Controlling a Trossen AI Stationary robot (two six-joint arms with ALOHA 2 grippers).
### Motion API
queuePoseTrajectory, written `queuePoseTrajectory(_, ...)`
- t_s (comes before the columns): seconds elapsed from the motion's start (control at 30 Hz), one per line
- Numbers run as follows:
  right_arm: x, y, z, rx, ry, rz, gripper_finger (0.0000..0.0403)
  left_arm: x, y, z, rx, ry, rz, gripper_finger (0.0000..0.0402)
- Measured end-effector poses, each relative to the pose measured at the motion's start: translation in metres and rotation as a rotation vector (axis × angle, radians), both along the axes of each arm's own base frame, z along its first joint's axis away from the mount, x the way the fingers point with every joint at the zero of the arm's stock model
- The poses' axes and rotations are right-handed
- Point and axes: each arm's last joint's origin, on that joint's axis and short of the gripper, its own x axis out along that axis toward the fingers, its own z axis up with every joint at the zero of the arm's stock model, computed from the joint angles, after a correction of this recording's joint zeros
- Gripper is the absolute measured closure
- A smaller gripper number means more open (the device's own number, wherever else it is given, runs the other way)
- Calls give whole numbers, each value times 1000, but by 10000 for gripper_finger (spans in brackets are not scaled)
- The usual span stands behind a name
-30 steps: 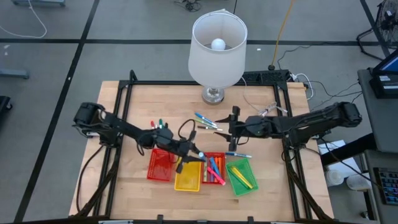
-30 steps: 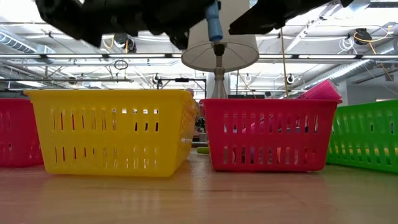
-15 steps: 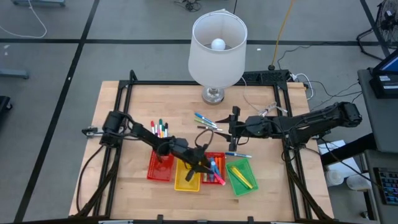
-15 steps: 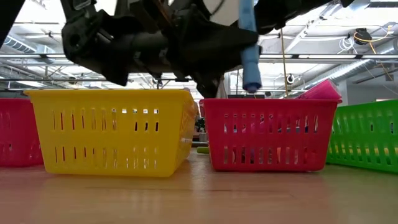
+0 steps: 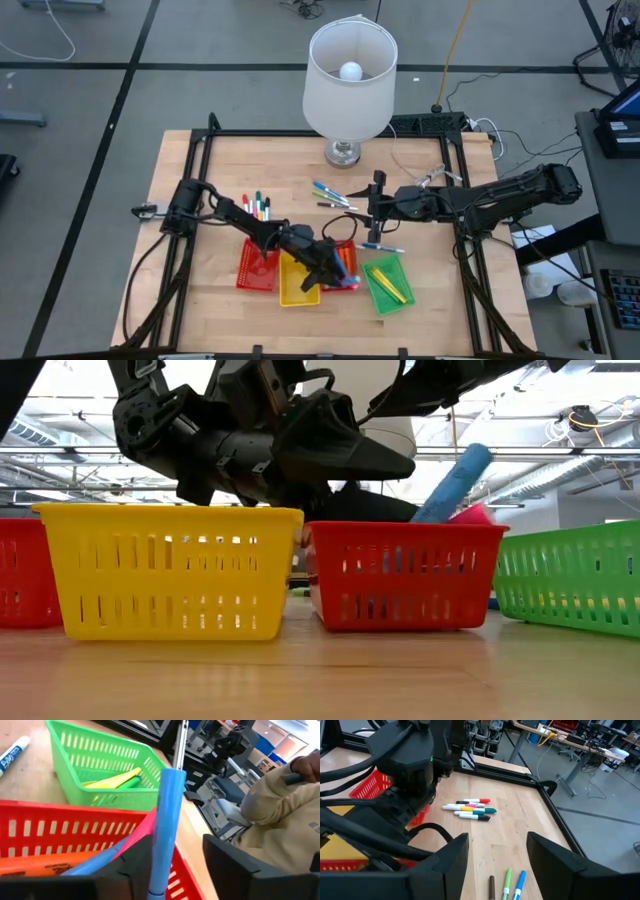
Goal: Pick & Place Markers
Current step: Put the large blue highlighter into the right red bin, then put the blue marker into the yellow bin
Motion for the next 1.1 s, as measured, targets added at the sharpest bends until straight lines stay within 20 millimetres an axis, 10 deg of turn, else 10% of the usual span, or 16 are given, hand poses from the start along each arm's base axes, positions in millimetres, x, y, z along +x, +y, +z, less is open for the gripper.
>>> queuePoseTrajectory(0.7, -2, 3, -3, 15, 33, 7, 215, -2, 18, 37, -28, -75, -49, 191)
queuePoseTrajectory(1.1, -7, 64, -33, 124, 246, 367, 256, -30, 21, 107, 155, -210, -64, 217)
